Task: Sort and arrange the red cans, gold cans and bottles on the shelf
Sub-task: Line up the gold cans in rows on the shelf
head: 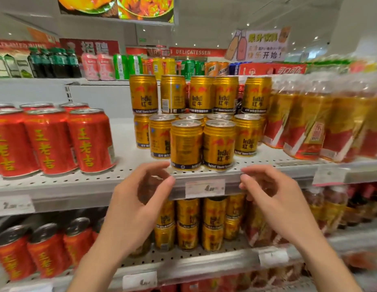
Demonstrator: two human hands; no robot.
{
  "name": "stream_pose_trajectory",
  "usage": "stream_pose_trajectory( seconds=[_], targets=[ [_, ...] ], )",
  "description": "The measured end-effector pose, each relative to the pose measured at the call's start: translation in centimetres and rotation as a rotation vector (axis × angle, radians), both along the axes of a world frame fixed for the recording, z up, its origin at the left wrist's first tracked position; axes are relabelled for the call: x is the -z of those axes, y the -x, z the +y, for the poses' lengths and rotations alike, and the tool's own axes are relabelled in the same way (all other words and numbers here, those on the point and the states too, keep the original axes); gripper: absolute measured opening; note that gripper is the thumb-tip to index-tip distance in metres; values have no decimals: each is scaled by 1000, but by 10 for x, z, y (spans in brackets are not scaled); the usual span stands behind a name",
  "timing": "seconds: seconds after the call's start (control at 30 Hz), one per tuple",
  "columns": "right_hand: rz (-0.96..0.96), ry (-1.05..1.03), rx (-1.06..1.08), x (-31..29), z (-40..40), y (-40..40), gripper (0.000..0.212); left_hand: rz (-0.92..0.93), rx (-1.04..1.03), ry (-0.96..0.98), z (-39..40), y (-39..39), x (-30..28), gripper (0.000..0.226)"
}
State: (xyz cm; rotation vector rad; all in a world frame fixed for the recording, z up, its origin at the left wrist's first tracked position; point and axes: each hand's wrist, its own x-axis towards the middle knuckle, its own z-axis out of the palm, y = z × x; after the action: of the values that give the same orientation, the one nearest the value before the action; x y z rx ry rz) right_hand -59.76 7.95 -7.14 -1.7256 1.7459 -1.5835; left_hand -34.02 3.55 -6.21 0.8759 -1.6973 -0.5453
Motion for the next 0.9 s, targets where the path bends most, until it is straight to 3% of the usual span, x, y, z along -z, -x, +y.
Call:
stream_pose_trajectory(
  seconds=[0.17,0.3,0.63,0.77,0.9],
  targets=[
    [195,170,67,-38,-22,-13,30,-111,-58,284,-19,-3,-32,31],
    [359,187,69,-55,-43,-20,56,-238,-45,338,-44,2,-53,42],
    [511,239,12,-63,-62,-14,44,-502,-195,300,-91,-2,-64,47],
    [465,267,-49,-61,-66,-10,43,-460,-156,134,-102,0,-63,46],
    [432,298,-66,-56,-69,-9,44,-386,-97,92,-103,2,-60,44]
  ],
)
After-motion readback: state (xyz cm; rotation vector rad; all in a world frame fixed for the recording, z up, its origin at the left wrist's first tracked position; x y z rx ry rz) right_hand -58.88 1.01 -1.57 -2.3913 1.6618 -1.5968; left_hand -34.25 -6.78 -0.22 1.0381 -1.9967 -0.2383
